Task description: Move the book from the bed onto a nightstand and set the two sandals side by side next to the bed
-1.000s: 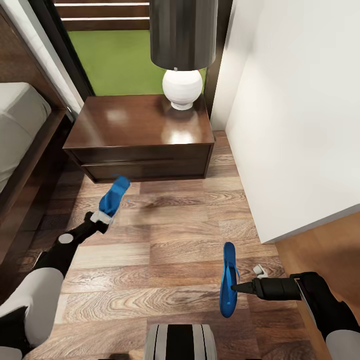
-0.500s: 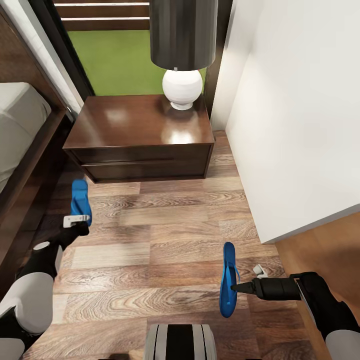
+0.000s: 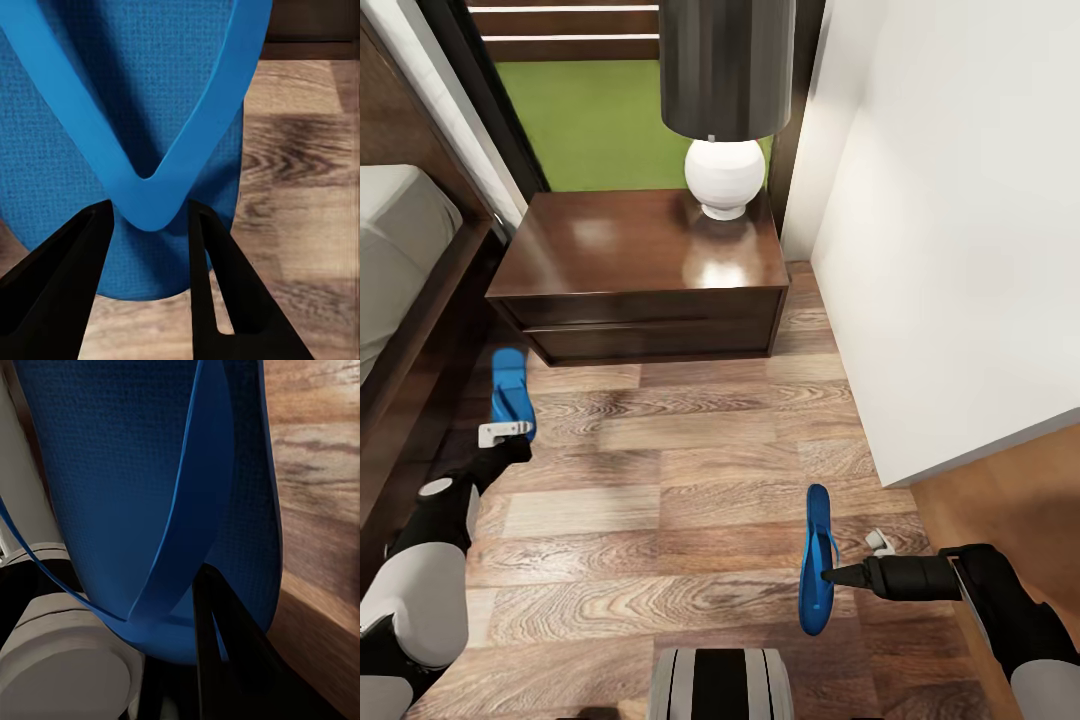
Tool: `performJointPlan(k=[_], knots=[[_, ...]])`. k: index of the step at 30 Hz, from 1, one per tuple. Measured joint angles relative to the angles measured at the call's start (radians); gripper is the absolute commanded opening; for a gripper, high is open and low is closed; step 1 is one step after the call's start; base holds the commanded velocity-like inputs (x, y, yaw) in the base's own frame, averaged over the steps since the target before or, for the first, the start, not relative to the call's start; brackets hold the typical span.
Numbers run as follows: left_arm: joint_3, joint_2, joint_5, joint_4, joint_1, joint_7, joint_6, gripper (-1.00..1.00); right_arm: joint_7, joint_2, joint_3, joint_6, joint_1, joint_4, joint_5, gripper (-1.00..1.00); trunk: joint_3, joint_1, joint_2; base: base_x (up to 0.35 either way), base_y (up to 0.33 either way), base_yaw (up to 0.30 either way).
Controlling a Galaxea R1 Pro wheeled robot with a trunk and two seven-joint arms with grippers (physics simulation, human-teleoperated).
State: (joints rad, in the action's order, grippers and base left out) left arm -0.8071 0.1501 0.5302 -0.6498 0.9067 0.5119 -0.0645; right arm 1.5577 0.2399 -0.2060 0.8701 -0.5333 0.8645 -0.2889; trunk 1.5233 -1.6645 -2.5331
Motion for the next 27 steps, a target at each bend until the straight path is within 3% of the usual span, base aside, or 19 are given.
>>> performJointPlan(k=[3,7,12,15,19,22,27], knots=[[-0.002,-0.008,-0.013,0.002,0.0,0.051,-0.002,-1.0,0.0,0.0,0.0,0.0,0.0,0.0,0.0,-1.0,0.0,0.0,0.0,0.0,0.0,0.0],[-0.012,-0.004,-0.065,0.073,-0.001,0.279,-0.003,-1.0,0.0,0.0,0.0,0.0,0.0,0.0,0.0,-1.0,0.0,0.0,0.0,0.0,0.0,0.0],[-0.021,-0.009,-0.122,0.103,-0.001,0.464,0.001,-1.0,0.0,0.0,0.0,0.0,0.0,0.0,-0.001,-1.0,0.0,0.0,0.0,0.0,0.0,0.0],[-0.026,-0.008,-0.128,0.129,-0.002,0.495,0.049,-1.0,0.0,0.0,0.0,0.0,0.0,0.0,-0.002,-1.0,0.0,0.0,0.0,0.0,0.0,0.0],[-0.041,0.006,-0.122,0.16,-0.002,0.504,0.166,-1.0,0.0,0.0,-0.001,-0.001,0.0,0.0,-0.002,-1.0,0.0,0.0,0.0,0.0,0.0,0.0],[-0.043,0.009,-0.122,0.172,-0.002,0.504,0.204,-1.0,0.0,0.001,-0.001,-0.001,0.0,0.0,-0.002,-1.0,0.0,0.0,0.0,0.0,0.0,0.0],[-0.044,0.01,-0.121,0.211,-0.002,0.503,0.213,-1.0,-0.001,0.002,-0.002,-0.003,0.0,0.0,-0.002,-1.0,0.0,0.0,0.0,0.0,0.0,0.0]])
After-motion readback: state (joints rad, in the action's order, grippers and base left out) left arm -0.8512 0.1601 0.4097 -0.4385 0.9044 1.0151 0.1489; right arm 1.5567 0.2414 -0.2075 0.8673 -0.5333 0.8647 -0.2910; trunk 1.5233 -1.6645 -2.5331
